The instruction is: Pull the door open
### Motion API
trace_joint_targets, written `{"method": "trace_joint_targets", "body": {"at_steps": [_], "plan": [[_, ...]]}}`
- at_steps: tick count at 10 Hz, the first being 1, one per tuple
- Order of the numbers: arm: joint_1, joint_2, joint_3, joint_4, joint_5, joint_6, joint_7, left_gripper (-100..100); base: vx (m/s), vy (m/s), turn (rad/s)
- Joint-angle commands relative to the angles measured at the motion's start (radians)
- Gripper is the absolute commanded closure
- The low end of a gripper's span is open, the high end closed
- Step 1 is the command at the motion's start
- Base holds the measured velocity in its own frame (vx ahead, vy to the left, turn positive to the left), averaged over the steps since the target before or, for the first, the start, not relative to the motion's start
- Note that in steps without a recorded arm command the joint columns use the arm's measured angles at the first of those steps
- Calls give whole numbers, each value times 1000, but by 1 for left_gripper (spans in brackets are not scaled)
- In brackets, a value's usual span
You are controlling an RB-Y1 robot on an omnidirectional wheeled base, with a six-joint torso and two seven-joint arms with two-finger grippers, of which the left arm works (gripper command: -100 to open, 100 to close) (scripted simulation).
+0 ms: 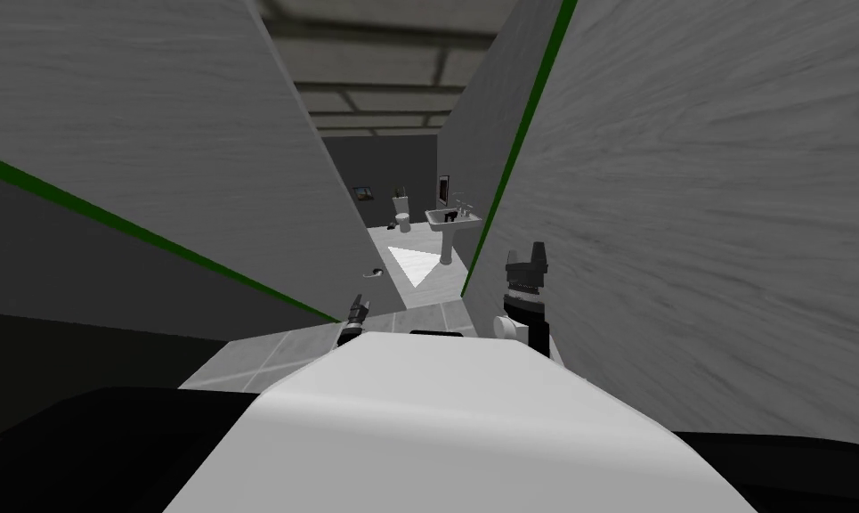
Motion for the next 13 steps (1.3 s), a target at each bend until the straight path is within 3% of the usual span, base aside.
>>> {"method": "trace_joint_targets", "body": {"at_steps": [1,5,6,13], "plan": [[-2,7,4,33,2,-12,6,-100,126,6,-51],[-11,17,8,85,6,-29,14,-100,75,17,-33],[-6,17,8,72,6,-22,14,-100,22,6,-2],[-64,-6,26,99,12,17,-21,-100,179,81,-40]]}}
